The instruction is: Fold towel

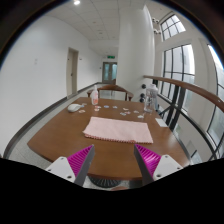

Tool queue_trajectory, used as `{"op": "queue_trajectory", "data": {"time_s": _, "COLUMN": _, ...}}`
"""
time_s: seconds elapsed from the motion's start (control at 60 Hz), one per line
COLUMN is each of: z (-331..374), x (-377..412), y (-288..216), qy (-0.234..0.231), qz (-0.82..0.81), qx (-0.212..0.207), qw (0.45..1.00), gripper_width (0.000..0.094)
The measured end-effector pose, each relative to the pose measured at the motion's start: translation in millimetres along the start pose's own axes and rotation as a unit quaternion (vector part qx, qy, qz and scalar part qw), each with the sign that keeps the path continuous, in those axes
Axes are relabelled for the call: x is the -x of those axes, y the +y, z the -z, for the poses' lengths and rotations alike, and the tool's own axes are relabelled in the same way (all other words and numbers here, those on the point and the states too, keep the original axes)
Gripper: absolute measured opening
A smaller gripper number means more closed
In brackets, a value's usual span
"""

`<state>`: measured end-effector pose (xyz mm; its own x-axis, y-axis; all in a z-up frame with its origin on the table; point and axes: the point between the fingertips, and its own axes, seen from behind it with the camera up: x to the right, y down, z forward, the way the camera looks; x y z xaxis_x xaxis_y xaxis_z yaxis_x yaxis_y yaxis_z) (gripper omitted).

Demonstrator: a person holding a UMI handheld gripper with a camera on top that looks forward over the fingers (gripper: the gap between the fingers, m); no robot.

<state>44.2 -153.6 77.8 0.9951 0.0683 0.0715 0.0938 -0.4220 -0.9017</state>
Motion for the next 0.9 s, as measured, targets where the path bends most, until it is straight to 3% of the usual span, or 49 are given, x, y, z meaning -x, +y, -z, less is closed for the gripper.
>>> {"op": "queue_trajectory", "data": {"time_s": 0.167, "z": -43.3, "x": 18.0, "y": -14.5, "qy": -0.015, "qz": 0.017, "qx": 0.006, "qw": 1.000, "gripper_width": 0.0806}}
{"op": "queue_trajectory", "data": {"time_s": 0.283, "z": -89.2, "x": 54.2, "y": -13.9, "qy": -0.041, "qz": 0.012, "qx": 0.035, "qw": 0.998, "gripper_width": 0.0686}}
{"op": "queue_trajectory", "data": {"time_s": 0.467, "z": -156.9, "x": 96.5, "y": -11.4, "qy": -0.059, "qz": 0.030, "qx": 0.070, "qw": 0.995, "gripper_width": 0.0697}}
{"op": "queue_trajectory", "data": {"time_s": 0.55, "z": -185.4, "x": 108.7, "y": -6.9, "qy": -0.056, "qz": 0.032, "qx": 0.088, "qw": 0.994, "gripper_width": 0.0617}}
{"op": "queue_trajectory", "data": {"time_s": 0.567, "z": -188.2, "x": 109.9, "y": -5.6, "qy": -0.058, "qz": 0.035, "qx": 0.092, "qw": 0.993, "gripper_width": 0.0650}}
{"op": "queue_trajectory", "data": {"time_s": 0.583, "z": -192.1, "x": 112.9, "y": -10.4, "qy": -0.062, "qz": 0.030, "qx": 0.086, "qw": 0.994, "gripper_width": 0.0562}}
{"op": "queue_trajectory", "data": {"time_s": 0.6, "z": -194.9, "x": 112.0, "y": -10.3, "qy": -0.060, "qz": 0.028, "qx": 0.088, "qw": 0.994, "gripper_width": 0.0584}}
{"op": "queue_trajectory", "data": {"time_s": 0.683, "z": -196.3, "x": 119.6, "y": -7.4, "qy": -0.083, "qz": 0.011, "qx": 0.098, "qw": 0.992, "gripper_width": 0.0354}}
{"op": "queue_trajectory", "data": {"time_s": 0.767, "z": -203.1, "x": 110.3, "y": -9.7, "qy": -0.069, "qz": 0.010, "qx": 0.089, "qw": 0.994, "gripper_width": 0.0052}}
{"op": "queue_trajectory", "data": {"time_s": 0.9, "z": -201.8, "x": 107.8, "y": -9.4, "qy": -0.064, "qz": 0.003, "qx": 0.086, "qw": 0.994, "gripper_width": 0.0002}}
